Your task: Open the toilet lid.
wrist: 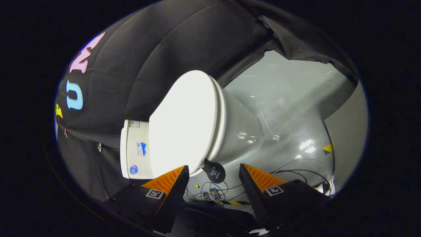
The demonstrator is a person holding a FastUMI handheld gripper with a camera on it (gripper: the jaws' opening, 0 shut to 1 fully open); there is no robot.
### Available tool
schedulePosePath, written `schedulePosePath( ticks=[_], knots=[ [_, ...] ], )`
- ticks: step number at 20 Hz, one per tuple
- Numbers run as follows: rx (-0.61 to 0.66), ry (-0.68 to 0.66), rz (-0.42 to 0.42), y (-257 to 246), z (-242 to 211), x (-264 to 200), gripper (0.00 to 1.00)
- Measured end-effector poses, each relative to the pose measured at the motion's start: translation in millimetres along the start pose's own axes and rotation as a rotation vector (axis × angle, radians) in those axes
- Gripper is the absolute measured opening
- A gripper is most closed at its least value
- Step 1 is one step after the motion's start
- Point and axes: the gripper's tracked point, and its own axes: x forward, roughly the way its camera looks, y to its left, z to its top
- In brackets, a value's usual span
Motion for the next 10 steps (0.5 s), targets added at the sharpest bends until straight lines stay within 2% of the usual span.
schedulePosePath(
  ticks=[2,6,8,9,10],
  knots=[
    [-0.011,0.017,-0.02,-7.2,-3.4,9.4,0.88],
    [-0.012,0.071,0.048,14.6,-16.9,24.5,0.88],
    [-0.065,0.095,0.03,12.7,-23.5,27.8,0.73],
    [-0.104,0.099,0.01,5.4,-23.7,26.6,0.72],
    [-0.124,0.086,-0.008,-3.7,-19.0,27.5,0.63]
  ],
)
